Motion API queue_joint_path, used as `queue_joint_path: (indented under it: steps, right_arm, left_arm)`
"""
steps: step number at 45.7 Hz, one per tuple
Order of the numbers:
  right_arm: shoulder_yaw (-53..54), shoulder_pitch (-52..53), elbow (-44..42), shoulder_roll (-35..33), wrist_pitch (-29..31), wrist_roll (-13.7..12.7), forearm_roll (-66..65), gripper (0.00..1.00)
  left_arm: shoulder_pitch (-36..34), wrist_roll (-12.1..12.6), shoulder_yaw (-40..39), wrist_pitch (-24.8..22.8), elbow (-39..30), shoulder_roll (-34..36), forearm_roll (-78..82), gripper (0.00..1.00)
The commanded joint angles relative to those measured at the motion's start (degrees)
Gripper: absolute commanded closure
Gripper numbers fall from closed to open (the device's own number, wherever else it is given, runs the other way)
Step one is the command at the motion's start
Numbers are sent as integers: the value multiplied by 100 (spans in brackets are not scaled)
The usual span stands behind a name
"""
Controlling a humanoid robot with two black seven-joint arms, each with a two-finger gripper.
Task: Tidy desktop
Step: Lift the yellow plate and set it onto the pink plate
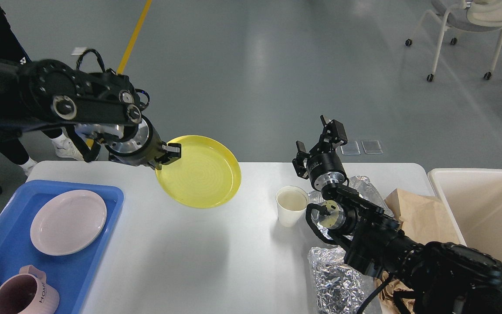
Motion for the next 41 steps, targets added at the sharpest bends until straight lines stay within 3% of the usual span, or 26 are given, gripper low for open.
queue_joint_path:
  steps: [1,5,12,22,30,34,41]
  right_arm:
    - [0,0,0,0,-1,0,0,0]
    - [0,0,0,0,8,0,0,0]
    - [0,0,0,0,-1,0,0,0]
    - [0,0,0,0,-1,0,0,0]
    - [0,0,0,0,-1,0,0,0]
    - [0,-8,0,0,-1,0,0,0]
    - [0,0,0,0,-1,0,0,0]
  left_arm:
    - [-920,-2,105,-1108,-42,322,-1,100]
    - [-1132,-2,114,-1346,-16,682,-1,100]
    - [-835,-11,553,-1118,151,1034,61,100]
    - [817,-2,712,287,941,1869,87,100]
    - [2057,-11,712,1404,1373,1922,96,100]
    - [2504,-46,703,1817,1408,1914,96,100]
    - [3006,-73,677,2055,1417,1879,87,100]
